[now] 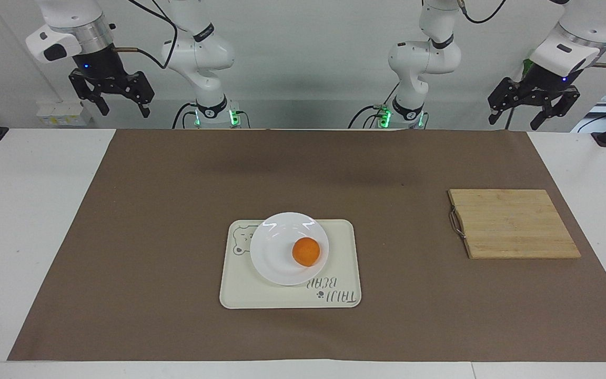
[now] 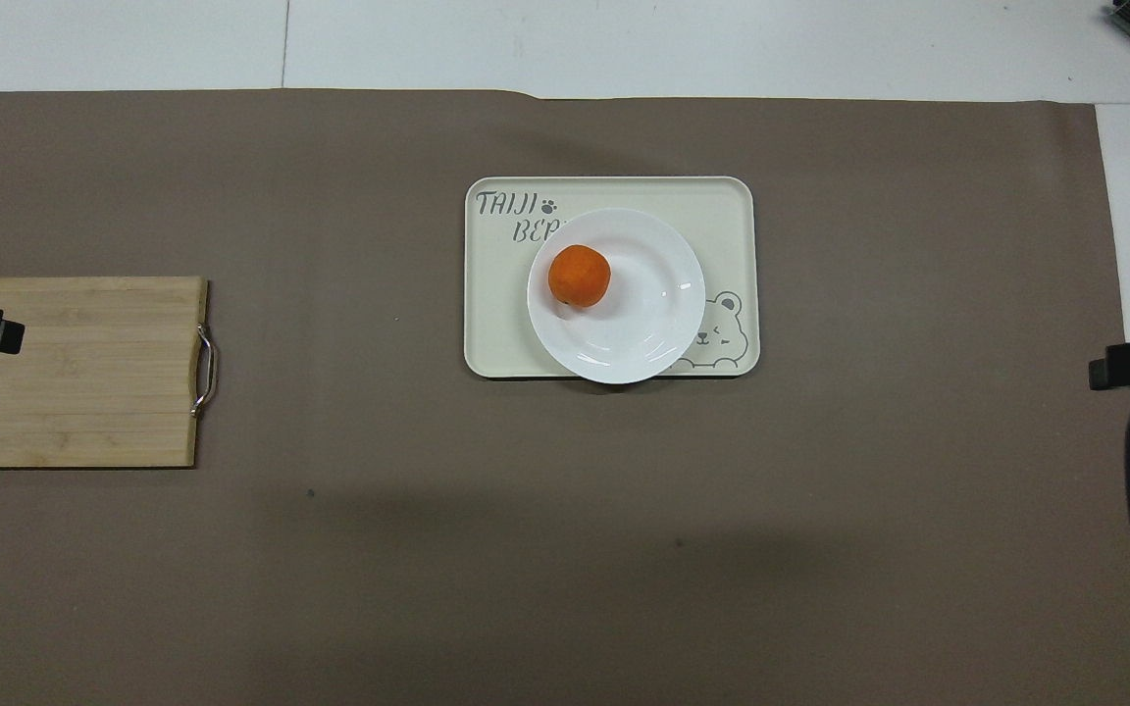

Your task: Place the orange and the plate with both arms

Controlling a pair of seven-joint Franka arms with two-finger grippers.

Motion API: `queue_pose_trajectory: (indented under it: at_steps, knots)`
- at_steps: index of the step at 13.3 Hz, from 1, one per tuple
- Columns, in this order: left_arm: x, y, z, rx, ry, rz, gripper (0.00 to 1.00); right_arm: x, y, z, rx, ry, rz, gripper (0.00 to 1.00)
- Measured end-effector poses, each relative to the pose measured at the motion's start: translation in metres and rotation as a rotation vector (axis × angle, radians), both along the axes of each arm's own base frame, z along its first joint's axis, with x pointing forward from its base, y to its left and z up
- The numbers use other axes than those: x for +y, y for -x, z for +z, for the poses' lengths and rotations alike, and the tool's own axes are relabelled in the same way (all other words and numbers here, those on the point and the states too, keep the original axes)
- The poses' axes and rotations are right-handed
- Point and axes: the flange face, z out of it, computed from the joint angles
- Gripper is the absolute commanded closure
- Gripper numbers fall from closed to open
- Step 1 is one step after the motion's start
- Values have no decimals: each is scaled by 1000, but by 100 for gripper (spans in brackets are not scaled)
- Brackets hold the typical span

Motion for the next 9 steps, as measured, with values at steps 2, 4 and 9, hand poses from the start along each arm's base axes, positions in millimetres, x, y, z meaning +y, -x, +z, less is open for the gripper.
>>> queue_pose_trajectory:
  at_steps: [2, 4, 9]
  knots:
    - [0, 0, 0, 0, 0, 0, 0, 4, 0, 0, 0, 1, 8, 0]
    - [0, 0, 0, 0, 0, 0, 0, 4, 0, 0, 0, 1, 8, 0]
    - [-2, -1, 1, -12, 0, -3, 0, -4, -8, -7, 14, 1, -8, 0]
